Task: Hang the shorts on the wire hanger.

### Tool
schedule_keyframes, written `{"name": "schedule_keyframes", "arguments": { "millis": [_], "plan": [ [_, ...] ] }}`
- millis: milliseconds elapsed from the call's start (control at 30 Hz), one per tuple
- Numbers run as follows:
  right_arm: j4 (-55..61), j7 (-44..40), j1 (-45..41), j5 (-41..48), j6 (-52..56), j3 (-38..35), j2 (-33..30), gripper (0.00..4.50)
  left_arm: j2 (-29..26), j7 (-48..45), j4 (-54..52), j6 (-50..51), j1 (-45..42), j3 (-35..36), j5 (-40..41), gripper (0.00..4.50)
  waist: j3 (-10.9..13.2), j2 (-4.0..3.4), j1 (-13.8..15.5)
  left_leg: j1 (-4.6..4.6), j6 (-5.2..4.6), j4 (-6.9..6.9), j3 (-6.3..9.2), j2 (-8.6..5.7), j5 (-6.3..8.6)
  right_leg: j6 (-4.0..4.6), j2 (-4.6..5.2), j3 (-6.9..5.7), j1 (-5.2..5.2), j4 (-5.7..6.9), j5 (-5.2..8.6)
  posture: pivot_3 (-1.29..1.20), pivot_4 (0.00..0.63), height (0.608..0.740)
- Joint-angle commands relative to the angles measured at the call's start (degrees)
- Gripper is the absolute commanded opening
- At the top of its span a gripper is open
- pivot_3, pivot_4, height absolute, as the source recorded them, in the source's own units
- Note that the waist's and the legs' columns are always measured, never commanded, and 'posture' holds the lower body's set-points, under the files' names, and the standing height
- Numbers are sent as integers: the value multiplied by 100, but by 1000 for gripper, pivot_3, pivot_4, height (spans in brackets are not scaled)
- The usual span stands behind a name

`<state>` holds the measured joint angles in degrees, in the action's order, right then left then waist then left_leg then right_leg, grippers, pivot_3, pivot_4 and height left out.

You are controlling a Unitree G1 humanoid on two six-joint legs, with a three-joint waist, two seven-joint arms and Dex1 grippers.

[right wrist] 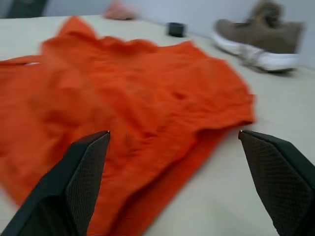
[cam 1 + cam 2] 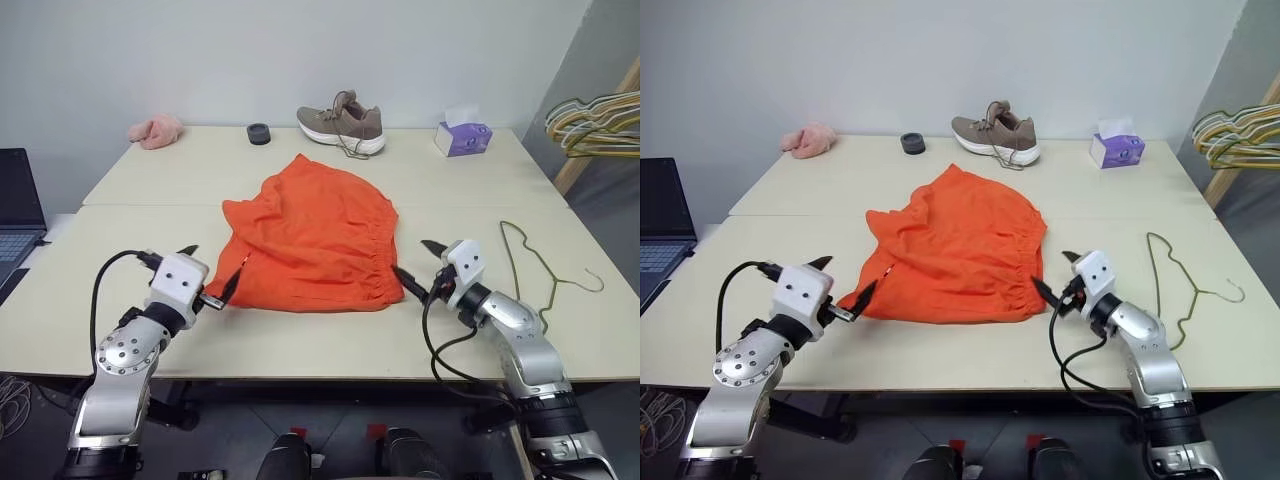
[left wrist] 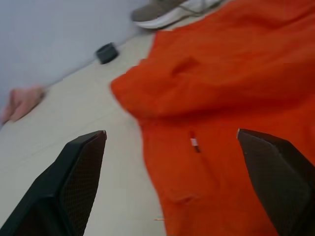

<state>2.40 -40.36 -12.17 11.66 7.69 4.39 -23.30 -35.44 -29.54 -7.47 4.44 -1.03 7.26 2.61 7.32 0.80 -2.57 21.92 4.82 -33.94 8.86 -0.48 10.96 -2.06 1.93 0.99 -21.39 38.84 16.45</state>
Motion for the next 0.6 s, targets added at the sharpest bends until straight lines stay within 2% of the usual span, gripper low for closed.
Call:
{"name": "schedule_keyframes", "arguments": {
  "millis": [33,233,400,533,600],
  "plan": [
    [645,-643,-18,136,15,168,-425,4451,-436,-691,411,-523,-282,-454,-263,4500,1,-2,-21,-1,0,0,-1,0,0,0,0,0,-1,0,0,-70,52,740],
    [1077,-1190,116,212,163,299,-937,4451,-926,-1632,725,-756,-292,-753,-148,4500,2,-2,-101,2,7,1,-7,7,6,7,1,0,-6,-4,5,-100,60,740],
    [1270,-1461,203,296,278,297,-1244,4451,-1550,-2723,812,-338,-88,-593,406,4500,4,-4,-182,5,18,10,-12,14,14,20,-3,-3,-17,-1,17,-110,60,740],
    [1174,-1455,162,183,135,337,-1249,4451,-1529,-2512,1204,-542,-302,-572,190,4500,4,-4,-220,4,18,9,-11,15,15,19,-2,-4,-15,-1,17,-110,59,740],
    [1114,-1344,85,13,3,399,-1176,4451,-1504,-2142,1605,-887,-456,-719,-276,4500,3,-3,-218,1,18,9,-10,14,15,16,-2,-4,-13,0,15,-111,59,740]
  ]
}}
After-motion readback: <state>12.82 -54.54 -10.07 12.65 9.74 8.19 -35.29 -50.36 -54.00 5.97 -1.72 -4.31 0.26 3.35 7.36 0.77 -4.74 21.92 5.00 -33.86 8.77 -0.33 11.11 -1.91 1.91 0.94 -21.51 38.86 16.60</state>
